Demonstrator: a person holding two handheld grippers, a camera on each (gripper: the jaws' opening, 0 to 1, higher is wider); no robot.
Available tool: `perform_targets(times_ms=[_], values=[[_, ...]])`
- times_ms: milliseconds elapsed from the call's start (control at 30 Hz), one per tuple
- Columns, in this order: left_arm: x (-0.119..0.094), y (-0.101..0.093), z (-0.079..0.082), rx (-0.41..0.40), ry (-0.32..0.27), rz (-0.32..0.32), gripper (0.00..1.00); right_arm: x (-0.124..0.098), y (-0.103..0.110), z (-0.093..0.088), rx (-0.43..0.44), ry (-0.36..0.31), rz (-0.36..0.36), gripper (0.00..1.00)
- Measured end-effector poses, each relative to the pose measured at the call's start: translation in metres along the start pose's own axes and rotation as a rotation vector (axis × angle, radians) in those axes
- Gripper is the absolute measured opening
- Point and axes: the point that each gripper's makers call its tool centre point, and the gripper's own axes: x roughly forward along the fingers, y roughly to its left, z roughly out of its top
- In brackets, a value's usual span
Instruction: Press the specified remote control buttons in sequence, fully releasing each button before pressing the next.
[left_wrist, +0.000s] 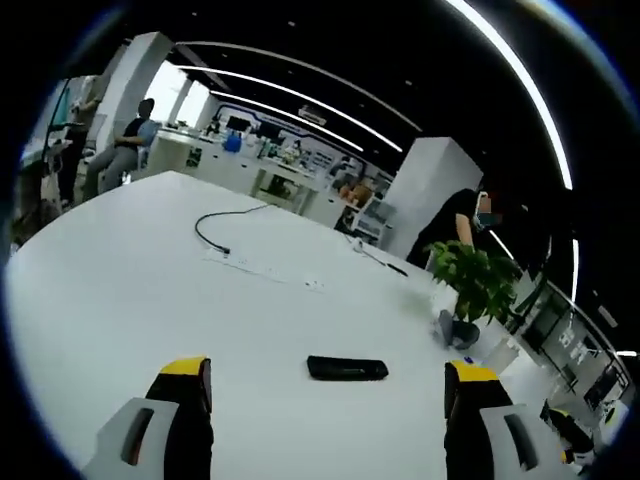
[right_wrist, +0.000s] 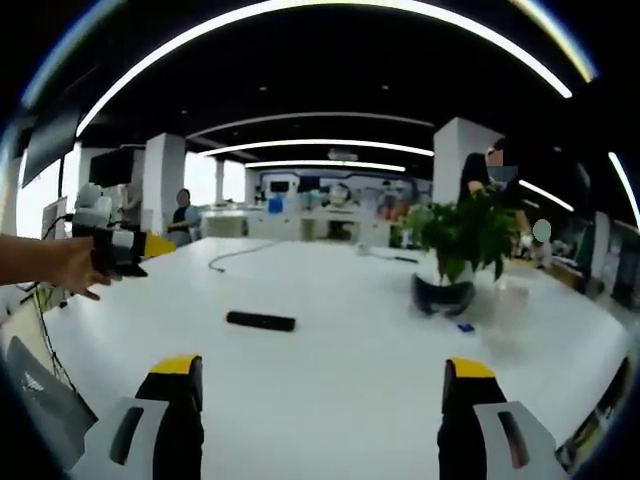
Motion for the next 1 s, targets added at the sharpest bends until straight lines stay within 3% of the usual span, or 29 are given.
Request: perform_targets(times_ms=[100, 200, 367, 567, 767, 833, 1000], values=[[-0.019, 0.007, 0.004, 0.065, -0.045, 0.031, 1.0, 0.0, 0.0, 0.0, 0.007, -0.002, 0.002, 0.99], [-0.033, 0.01, 0.002, 0.107, -0.033, 0.044, 1.0, 0.0, 0.001, 0.0, 0.007, 0.0, 0.01, 0.99], [-0.059, 0.012, 0.005, 0.167, -0.08, 0.079, 1.0, -0.001, 0.004, 0.0, -0.002, -0.003, 0.019, 0.99], [-0.083, 0.019, -0.009, 0.193, -0.112, 0.127, 1.0, -0.001, 0.003, 0.0, 0.002, -0.007, 0.014, 0.98], [-0.098, 0.03, -0.033, 0.2, -0.1, 0.117, 1.0, -0.001, 0.004, -0.001, 0.0, 0.003, 0.02, 0.97], [-0.105, 0.033, -0.036, 0.248, -0.107, 0.134, 1.0, 0.0, 0.004, -0.002, -0.001, 0.004, 0.018, 0.97], [-0.111, 0.035, -0.038, 0.22, -0.164, 0.142, 1.0, 0.001, 0.004, -0.005, 0.003, 0.02, 0.021, 0.96]])
